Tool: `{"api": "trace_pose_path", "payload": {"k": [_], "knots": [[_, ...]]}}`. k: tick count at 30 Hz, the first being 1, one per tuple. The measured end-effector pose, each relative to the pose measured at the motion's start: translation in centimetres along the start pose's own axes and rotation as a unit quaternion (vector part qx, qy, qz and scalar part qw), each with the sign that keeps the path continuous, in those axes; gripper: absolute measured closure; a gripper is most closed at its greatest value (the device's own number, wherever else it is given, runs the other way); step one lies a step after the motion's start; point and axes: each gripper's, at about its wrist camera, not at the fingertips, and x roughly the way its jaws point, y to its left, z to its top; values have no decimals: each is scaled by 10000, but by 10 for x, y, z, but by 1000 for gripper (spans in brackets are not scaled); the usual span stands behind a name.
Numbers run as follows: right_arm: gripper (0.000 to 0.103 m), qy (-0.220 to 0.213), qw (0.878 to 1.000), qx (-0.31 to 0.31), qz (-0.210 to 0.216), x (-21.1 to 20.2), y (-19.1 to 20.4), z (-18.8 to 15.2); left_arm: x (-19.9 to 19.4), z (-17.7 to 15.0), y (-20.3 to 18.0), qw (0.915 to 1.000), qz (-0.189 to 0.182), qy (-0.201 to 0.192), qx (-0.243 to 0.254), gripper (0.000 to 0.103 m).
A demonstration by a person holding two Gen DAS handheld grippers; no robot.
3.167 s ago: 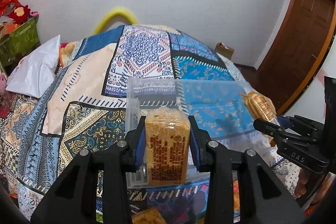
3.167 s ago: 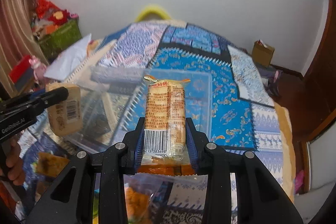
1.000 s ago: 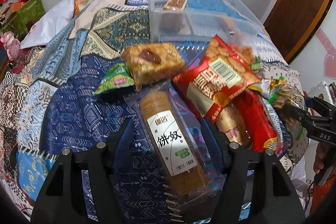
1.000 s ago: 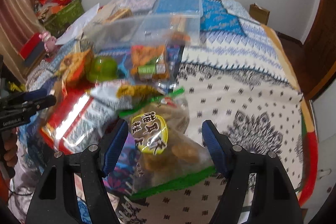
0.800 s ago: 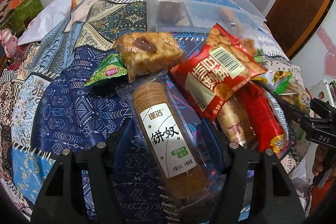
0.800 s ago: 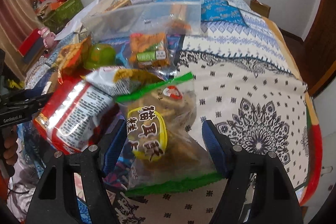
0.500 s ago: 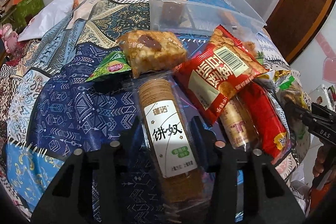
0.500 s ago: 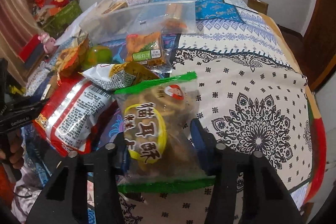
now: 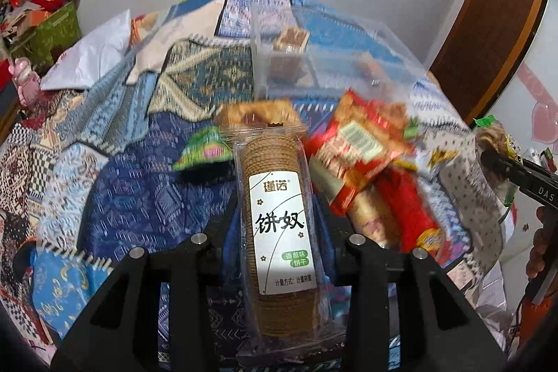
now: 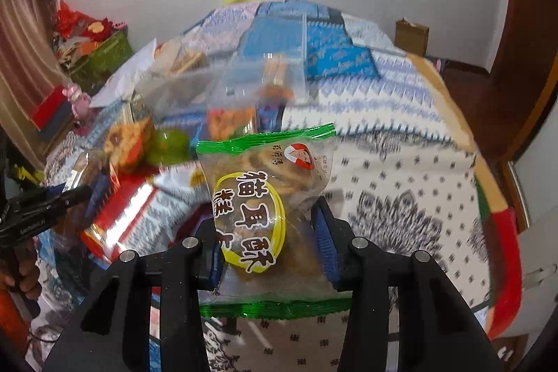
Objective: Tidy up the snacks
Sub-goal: 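Grasp the cracker roll with the left gripper while the right grasps the green-topped cookie bag, then lower the cracker roll and cookie bag into the clear box, release both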
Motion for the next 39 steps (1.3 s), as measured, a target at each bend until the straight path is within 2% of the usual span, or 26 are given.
{"api": "trace_pose_path", "payload": {"k": [5,15,27,33,39], "knots": [[63,-290,9996,10,22,-6,2,19,-9,22,-4,9996,-77,-285,16,64],[63,-529,9985,13,123,11,9,56,-7,72,-23,9972,-223,-688,203,64],[63,-639,9971,-9,413,45,16,101,29,133,-45,9944,-434,-910,304,64],[63,-659,9968,-78,457,62,20,122,54,163,-51,9944,-540,-872,247,64],[63,-601,9973,-145,395,83,23,141,81,188,-58,9952,-455,-823,263,64]]}}
